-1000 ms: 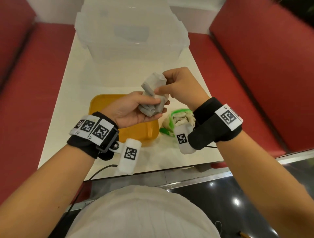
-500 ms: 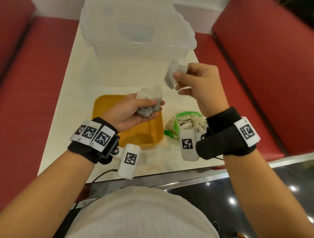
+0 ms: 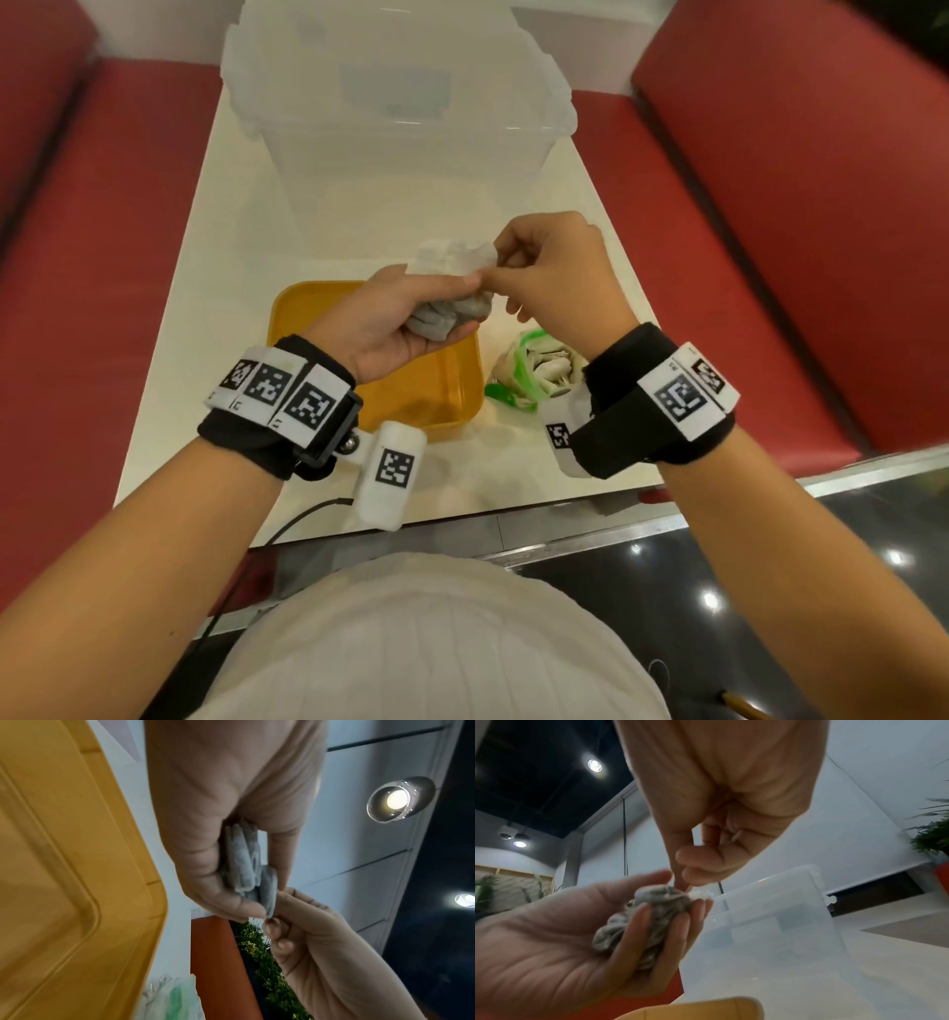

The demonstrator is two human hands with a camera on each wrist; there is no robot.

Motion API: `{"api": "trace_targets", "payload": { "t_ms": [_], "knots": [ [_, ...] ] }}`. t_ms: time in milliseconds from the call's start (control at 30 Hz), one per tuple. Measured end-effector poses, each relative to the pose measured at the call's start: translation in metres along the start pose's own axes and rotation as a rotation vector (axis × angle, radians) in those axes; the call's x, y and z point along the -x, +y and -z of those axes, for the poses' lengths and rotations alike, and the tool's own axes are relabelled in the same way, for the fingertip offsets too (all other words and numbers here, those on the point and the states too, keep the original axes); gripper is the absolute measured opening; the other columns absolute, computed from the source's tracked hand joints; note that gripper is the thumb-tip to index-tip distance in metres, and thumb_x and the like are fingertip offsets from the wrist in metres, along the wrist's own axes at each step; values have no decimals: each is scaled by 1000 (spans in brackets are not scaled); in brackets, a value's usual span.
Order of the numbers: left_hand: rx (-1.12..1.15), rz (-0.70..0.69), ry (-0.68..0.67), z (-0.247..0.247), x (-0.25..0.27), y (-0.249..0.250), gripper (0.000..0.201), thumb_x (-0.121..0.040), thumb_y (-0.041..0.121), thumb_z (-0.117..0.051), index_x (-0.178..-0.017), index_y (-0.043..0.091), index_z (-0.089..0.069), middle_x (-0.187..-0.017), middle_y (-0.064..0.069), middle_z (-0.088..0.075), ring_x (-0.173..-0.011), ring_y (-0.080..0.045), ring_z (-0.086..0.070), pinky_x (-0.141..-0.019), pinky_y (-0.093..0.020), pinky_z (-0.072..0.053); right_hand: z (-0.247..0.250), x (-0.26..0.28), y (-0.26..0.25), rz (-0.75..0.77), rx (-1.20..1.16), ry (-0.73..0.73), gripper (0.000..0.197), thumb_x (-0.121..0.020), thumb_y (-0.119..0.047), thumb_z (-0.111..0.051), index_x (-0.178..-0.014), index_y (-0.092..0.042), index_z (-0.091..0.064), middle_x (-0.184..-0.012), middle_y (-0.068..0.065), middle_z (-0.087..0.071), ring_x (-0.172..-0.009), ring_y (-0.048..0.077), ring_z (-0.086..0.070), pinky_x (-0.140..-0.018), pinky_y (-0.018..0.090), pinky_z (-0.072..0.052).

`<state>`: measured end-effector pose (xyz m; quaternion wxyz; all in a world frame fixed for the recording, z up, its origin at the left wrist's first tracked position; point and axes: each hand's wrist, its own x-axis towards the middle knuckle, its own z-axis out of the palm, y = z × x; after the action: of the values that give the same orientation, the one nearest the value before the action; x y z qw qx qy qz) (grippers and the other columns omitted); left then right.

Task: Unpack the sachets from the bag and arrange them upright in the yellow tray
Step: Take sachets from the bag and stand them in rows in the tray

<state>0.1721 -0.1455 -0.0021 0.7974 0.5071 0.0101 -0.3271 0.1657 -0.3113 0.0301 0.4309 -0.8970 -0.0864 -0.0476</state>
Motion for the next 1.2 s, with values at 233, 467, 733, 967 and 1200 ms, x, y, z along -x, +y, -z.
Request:
{"api": "trace_targets", "payload": {
  "t_ms": [233,467,733,967,1200],
  "knots": [
    [60,9,20,-8,-7,-5,25,-87,8,-57,-109,0,-47,-83,-4,-37,-73,-11,-15,-72,-18,-54,64,15,48,-104,70,71,8,-86,-14,-68,-86,-7,-68,-75,6,-67,-62,15,-68,-55,29,-58],
    [220,-37,123,-21,-5,-12,25,-94,7,-51,-114,-8,-54,-87,-12,-61,-82,-15,-64,-68,-18,-55,61,55,108,-231,365,-81,18,-79,-25,-76,-90,-13,-70,-80,1,-67,-68,19,-61,-63,32,-52],
    [226,-39,148,-39,-2,-25,28,-95,7,-48,-120,-6,-47,-89,-10,-53,-90,-14,-59,-69,-17,-55,45,57,123,-164,428,-109,29,-88,-15,-59,-113,-27,-66,-101,0,-50,-81,15,-49,-72,28,-40],
    [250,-60,205,-51,6,-35,29,-96,7,-49,-120,-9,-50,-90,-12,-60,-86,-16,-66,-69,-18,-55,44,52,120,-159,363,-159,11,-82,-24,-69,-93,-21,-71,-85,-4,-60,-75,13,-54,-66,28,-41],
    [315,-77,238,-53,14,-41,33,-97,12,-47,-125,-6,-48,-94,-13,-60,-94,-18,-62,-70,-21,-57,66,39,114,-114,159,14,9,-85,-21,-67,-77,-22,-69,-84,-9,-59,-66,6,-52,-62,19,-37]
  ]
}}
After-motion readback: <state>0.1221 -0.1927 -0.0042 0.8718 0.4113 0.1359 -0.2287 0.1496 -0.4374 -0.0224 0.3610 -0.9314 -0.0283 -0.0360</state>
